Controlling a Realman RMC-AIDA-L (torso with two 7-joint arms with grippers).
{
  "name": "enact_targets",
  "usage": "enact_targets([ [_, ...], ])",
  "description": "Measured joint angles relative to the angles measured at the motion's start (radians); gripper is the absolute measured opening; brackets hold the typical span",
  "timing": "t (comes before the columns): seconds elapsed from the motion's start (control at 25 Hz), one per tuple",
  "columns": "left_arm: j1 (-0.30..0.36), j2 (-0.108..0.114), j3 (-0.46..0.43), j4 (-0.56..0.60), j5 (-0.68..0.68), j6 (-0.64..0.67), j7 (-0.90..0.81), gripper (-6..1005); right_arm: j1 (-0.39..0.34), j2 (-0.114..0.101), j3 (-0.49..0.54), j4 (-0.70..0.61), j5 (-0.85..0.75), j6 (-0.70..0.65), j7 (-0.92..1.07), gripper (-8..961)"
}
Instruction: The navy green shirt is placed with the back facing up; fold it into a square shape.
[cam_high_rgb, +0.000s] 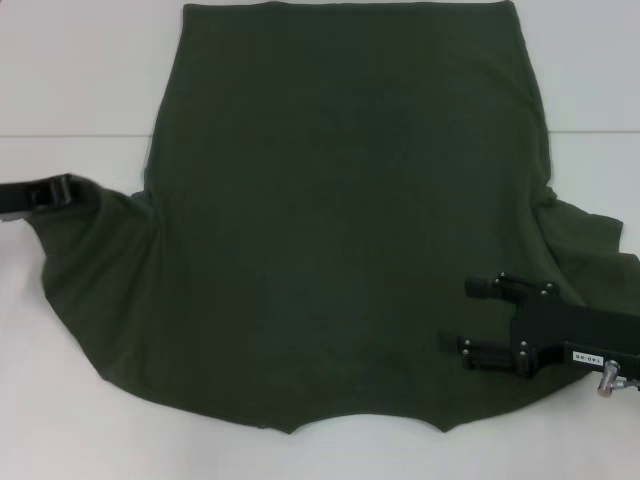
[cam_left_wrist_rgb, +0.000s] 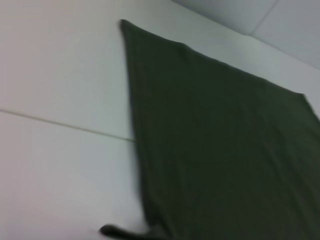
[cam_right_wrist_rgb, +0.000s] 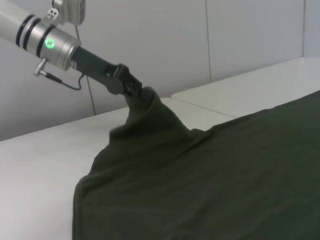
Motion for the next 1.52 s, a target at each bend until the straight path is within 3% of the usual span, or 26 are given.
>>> enact_targets([
  [0.32, -0.035, -0.008, 0.109, 0.03, 0.0, 0.06, -0.141, 15, 0.0, 0.0, -0.002, 0.008, 0.0, 0.002, 0.0, 898],
  [0.6, -0.054, -0.046, 0.114, -0.032, -0.007, 0.003, -0.148, 23, 0.0, 0.0, -0.003, 0.011, 0.0, 0.004, -0.001, 898],
  [0.68, -0.061, -0.053, 0.109, -0.071, -0.007, -0.012, -0.159, 65, 0.001, 0.0, -0.002, 0.011, 0.0, 0.004, -0.001, 898],
  [0.92, -0.077, -0.04, 0.1, -0.216, -0.08, -0.02, -0.18, 192, 0.001, -0.001, -0.001, 0.011, 0.0, 0.006, -0.001, 898],
  [1.04, -0.07, -0.036, 0.09, -0.23, -0.12, -0.014, -0.179, 255, 0.001, -0.002, -0.001, 0.011, 0.0, 0.007, -0.001, 898],
  [1.28, -0.065, -0.019, 0.024, -0.247, -0.137, 0.005, -0.182, 475, 0.001, -0.002, -0.001, 0.011, 0.0, 0.007, -0.002, 898],
  [1.52, -0.068, -0.022, 0.003, -0.27, -0.137, -0.018, -0.184, 529, -0.001, -0.002, -0.001, 0.011, 0.0, 0.007, -0.002, 898],
])
